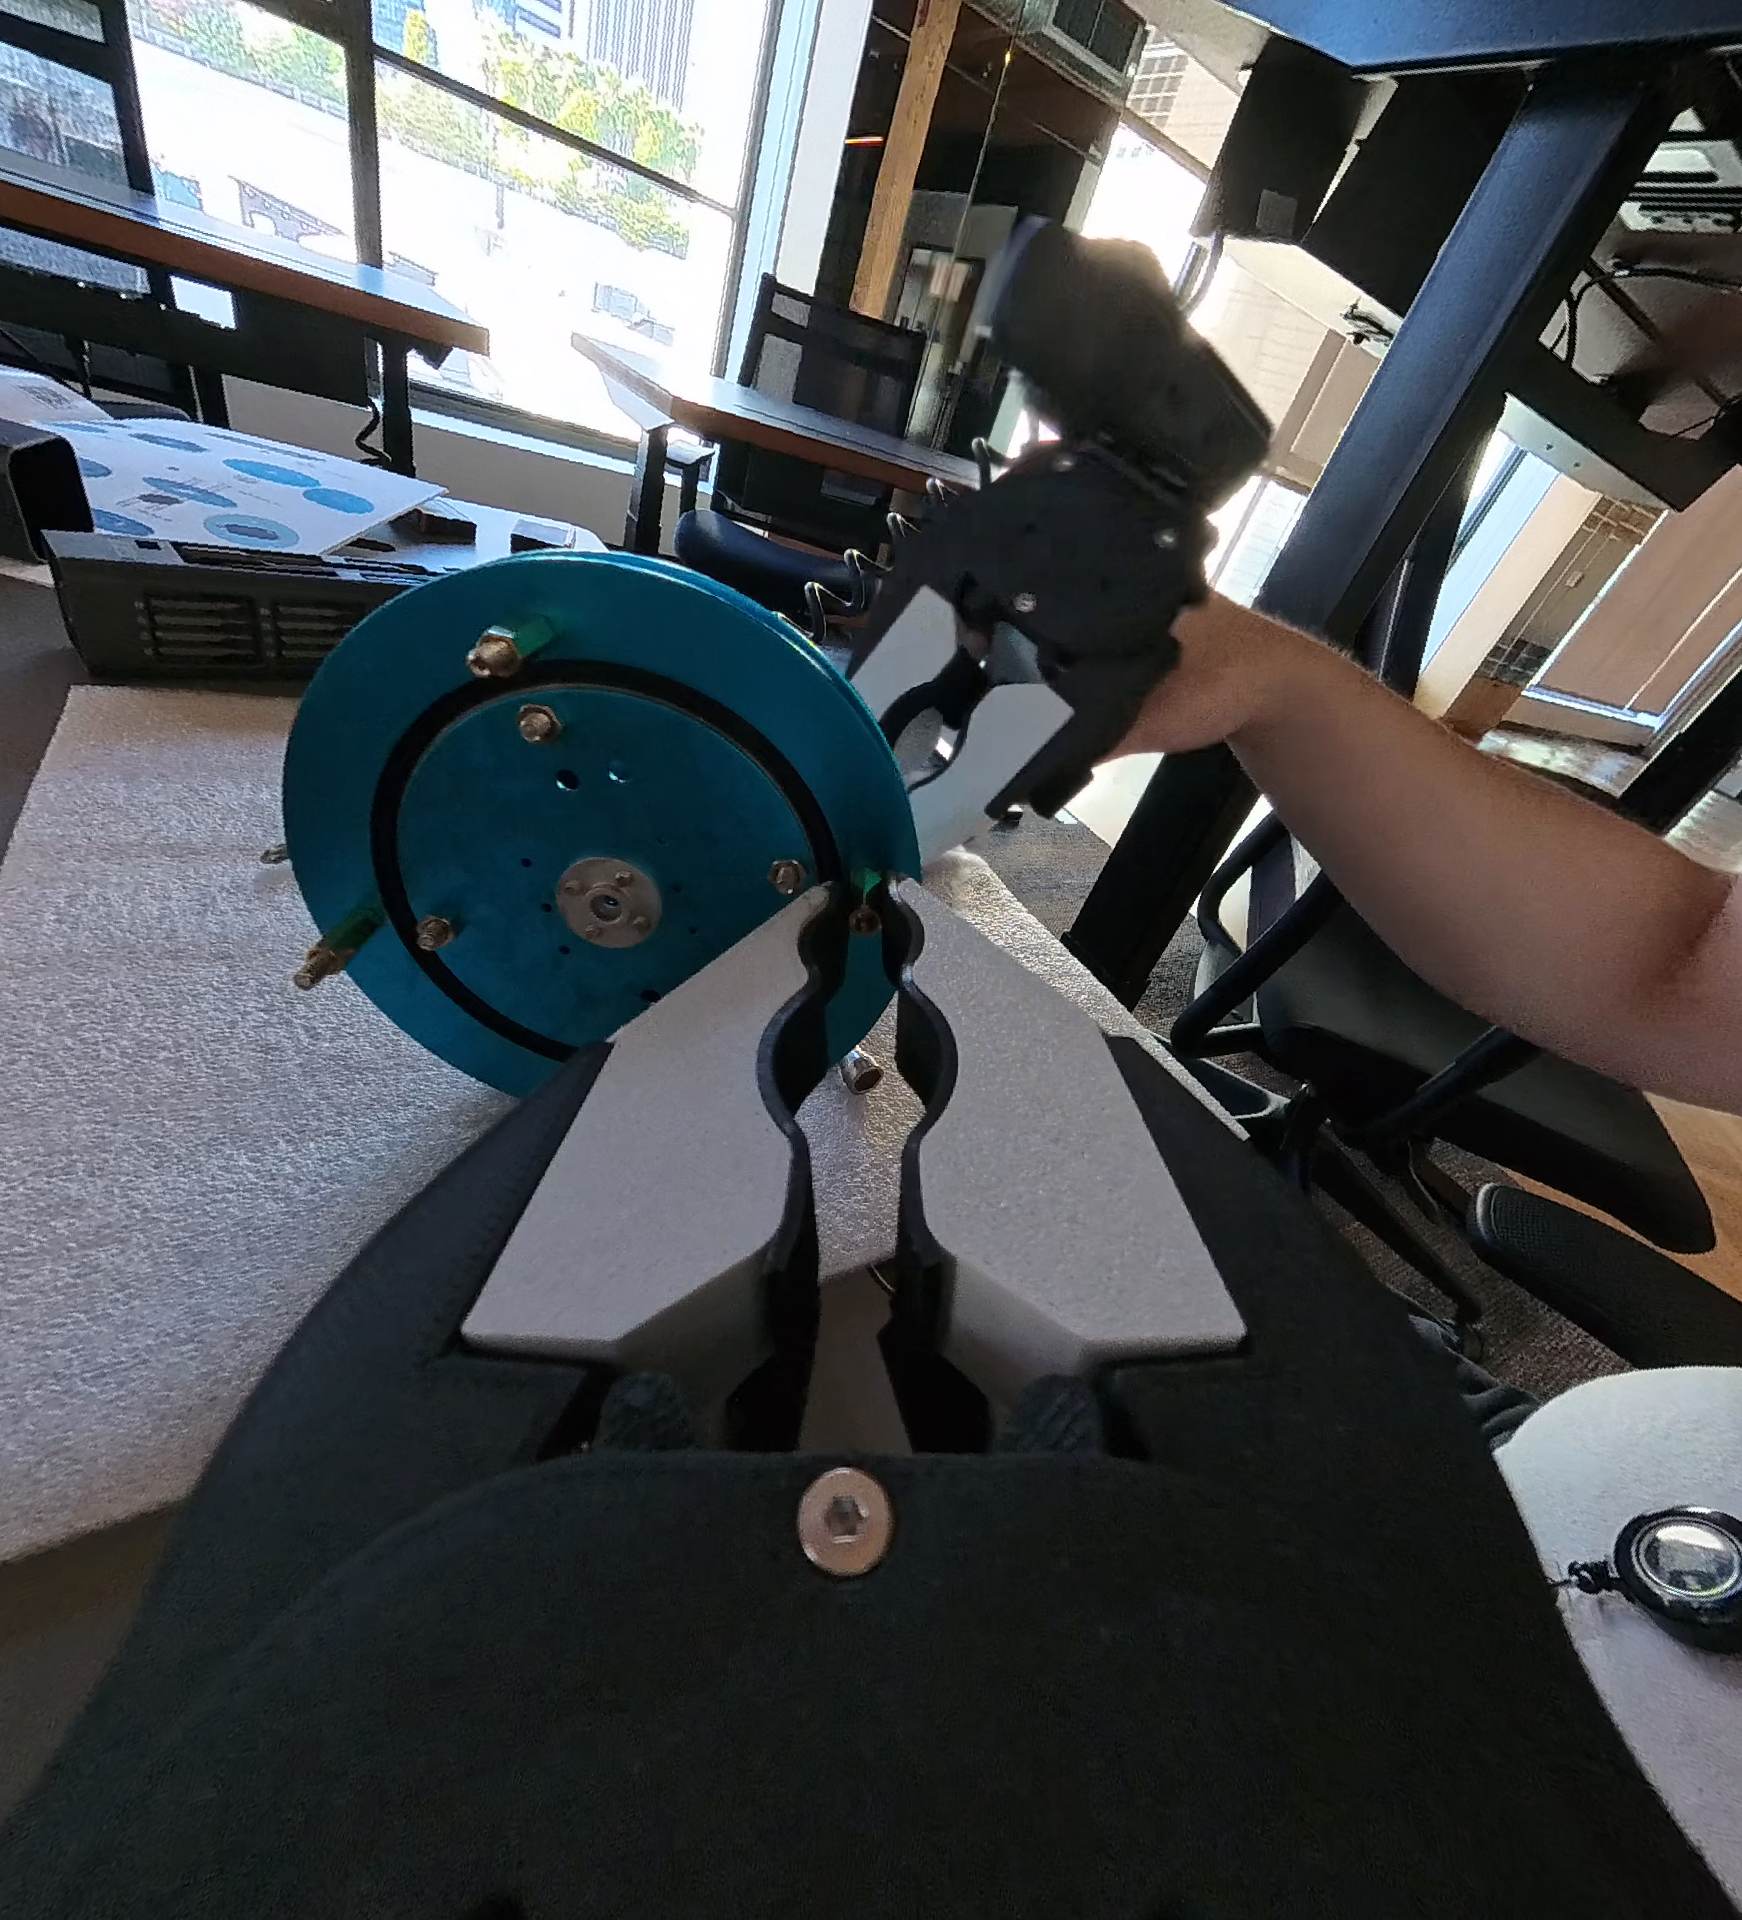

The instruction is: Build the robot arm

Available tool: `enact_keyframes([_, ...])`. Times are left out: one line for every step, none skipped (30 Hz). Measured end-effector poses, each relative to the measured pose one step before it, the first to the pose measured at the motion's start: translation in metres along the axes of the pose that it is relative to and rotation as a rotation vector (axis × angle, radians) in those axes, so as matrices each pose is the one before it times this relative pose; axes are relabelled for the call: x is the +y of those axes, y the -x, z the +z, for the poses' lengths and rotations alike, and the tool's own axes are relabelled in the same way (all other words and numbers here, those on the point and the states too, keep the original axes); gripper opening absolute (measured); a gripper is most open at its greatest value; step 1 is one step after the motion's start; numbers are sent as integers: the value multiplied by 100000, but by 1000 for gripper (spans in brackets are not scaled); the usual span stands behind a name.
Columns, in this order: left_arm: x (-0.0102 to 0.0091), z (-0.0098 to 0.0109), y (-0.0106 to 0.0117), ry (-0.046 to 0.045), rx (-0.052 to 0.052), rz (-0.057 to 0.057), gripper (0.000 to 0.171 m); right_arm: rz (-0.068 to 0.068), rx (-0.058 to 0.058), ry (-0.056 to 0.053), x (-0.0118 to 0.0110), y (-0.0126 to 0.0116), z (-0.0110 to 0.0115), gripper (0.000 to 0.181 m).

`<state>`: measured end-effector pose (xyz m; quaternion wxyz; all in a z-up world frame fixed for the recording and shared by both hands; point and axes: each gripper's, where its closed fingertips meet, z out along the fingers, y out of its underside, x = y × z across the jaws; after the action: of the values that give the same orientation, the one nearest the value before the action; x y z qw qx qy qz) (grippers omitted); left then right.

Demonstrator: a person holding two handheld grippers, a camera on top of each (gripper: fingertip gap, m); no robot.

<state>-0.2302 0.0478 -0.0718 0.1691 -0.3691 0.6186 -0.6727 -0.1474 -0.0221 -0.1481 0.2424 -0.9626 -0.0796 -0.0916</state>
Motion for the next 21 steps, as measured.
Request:
enact_keyframes([22,13,-30,118,126,122,4,-5191,7552,-683,111,-300,-249,15])
enact_keyframes([20,6,-18,22,167,-108,4,-4758,6297,-651,102,-159,-227,14])
enact_keyframes([10,23,-23,-16,242,-220,4,-4170,5209,-642,83,-64,-206,14])
enact_keyframes([10,7,-12,11,274,-188,4,-3662,4493,-350,95,-26,-187,14])
enact_keyframes([7,13,-12,18,171,-67,4,-3586,3988,-274,72,-18,-211,14])
enact_keyframes([3,-1,6,20,4,94,4,-3360,3872,-411,18,-75,-249,14])
enact_keyframes([-5,-6,4,72,-58,218,4,-2874,3992,-505,-54,-190,-305,15])
enact_keyframes([3,-10,1,131,-36,217,4,-2700,3993,-615,-109,-278,-359,15])
enact_keyframes([5,-5,1,159,-36,114,4,-2795,3710,-789,-160,-313,-412,15])
enact_keyframes([4,-5,-2,157,-26,98,4,-2838,4386,-1300,-241,-458,-446,15])
enact_keyframes([6,-22,-5,192,94,94,4,-3325,4144,-2297,-343,-427,-437,15])
enact_keyframes([22,-8,-12,205,233,8,4,-3441,2630,-2622,-353,-238,-378,15])
enact_keyframes([14,-33,-15,166,360,15,4,-2799,2282,-2315,-282,-223,-271,15])
enact_keyframes([13,-30,-6,114,431,66,4,-2187,2511,-1906,-206,-293,-198,14])
enact_keyframes([5,-34,1,74,480,159,4,-1935,1358,-1915,-165,-142,-152,15])
enact_keyframes([-8,-44,11,84,511,112,4,-1961,519,-2144,-202,-26,-122,15])
enact_keyframes([-34,-49,42,35,427,-52,4,-1921,556,-2562,-199,-19,-69,15])
enact_keyframes([-68,-70,70,-93,308,-222,4,-1481,26,-2123,-106,58,-8,15])
enact_keyframes([-92,-78,90,-295,107,-651,4,-813,215,-1664,-3,8,68,15])
enact_keyframes([-82,-65,96,-363,-68,-906,4,-748,68,-1480,66,14,109,15])
enact_keyframes([-48,-64,49,-153,-83,-792,4,-1012,19,-1402,87,9,108,15])
